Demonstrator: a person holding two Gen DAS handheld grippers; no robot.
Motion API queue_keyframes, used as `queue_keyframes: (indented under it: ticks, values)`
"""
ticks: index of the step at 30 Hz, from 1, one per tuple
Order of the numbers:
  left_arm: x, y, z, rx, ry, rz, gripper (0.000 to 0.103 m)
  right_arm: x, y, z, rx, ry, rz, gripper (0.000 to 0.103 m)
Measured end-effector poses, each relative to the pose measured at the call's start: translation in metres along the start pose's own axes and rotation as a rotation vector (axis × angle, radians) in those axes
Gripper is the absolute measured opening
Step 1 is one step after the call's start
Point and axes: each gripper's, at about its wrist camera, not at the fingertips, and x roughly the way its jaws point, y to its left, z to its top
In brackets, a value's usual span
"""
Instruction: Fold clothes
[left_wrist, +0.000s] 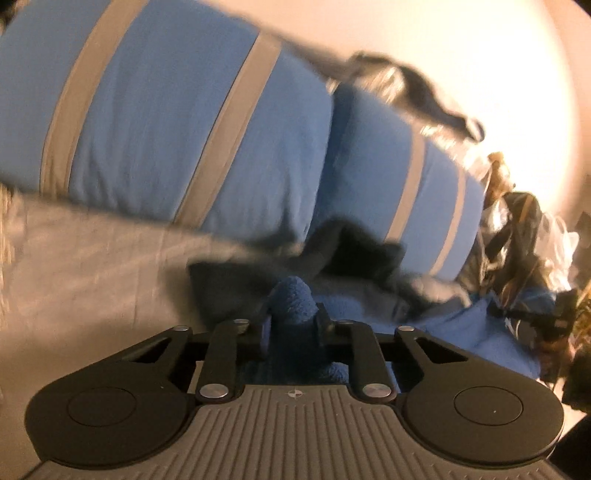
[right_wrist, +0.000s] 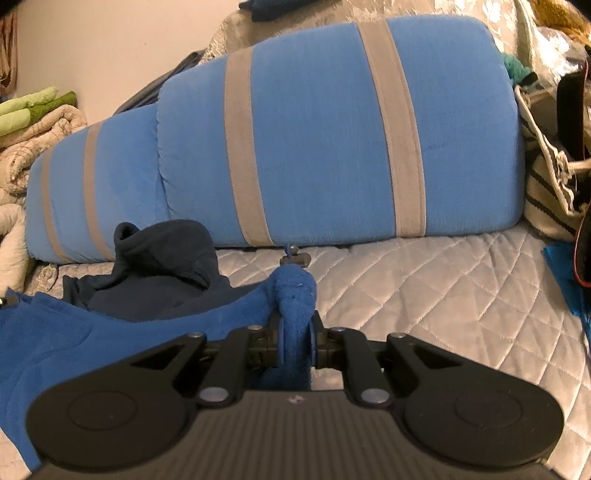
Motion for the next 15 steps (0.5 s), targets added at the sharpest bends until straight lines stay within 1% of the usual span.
queue_keyframes:
  ticks: [2,3,5,7,8,11,15]
  values:
    - [-0.005,-0.010,0.008,0.031,-0.034,0.046,0.019,-0.002,0.000,0.002,0.001,-0.009,0.002,0.013]
    - [-0.002,-0.014,0.008,0.051,-0.031,0.081,0.019,-0.003,0.000,0.003,0.004,-0.014,0.003,0.013]
    - [0.006,-0.023,0.004,0.093,-0.002,0.149,0.019,-0.004,0.001,0.003,0.005,-0.017,-0.003,0.013]
    - [0.013,-0.029,-0.002,0.145,0.027,0.191,0.019,-0.004,0.001,0.003,-0.002,-0.013,0.000,0.013]
    - [0.014,-0.030,-0.003,0.165,0.032,0.205,0.019,-0.004,0.002,0.003,-0.006,-0.010,0.002,0.013]
    - [0.004,-0.035,-0.002,0.180,0.001,0.227,0.019,-0.008,0.004,0.005,-0.029,-0.026,0.003,0.013]
    - [-0.012,-0.048,0.009,0.201,-0.091,0.241,0.019,-0.017,0.009,0.013,-0.031,-0.073,0.008,0.012]
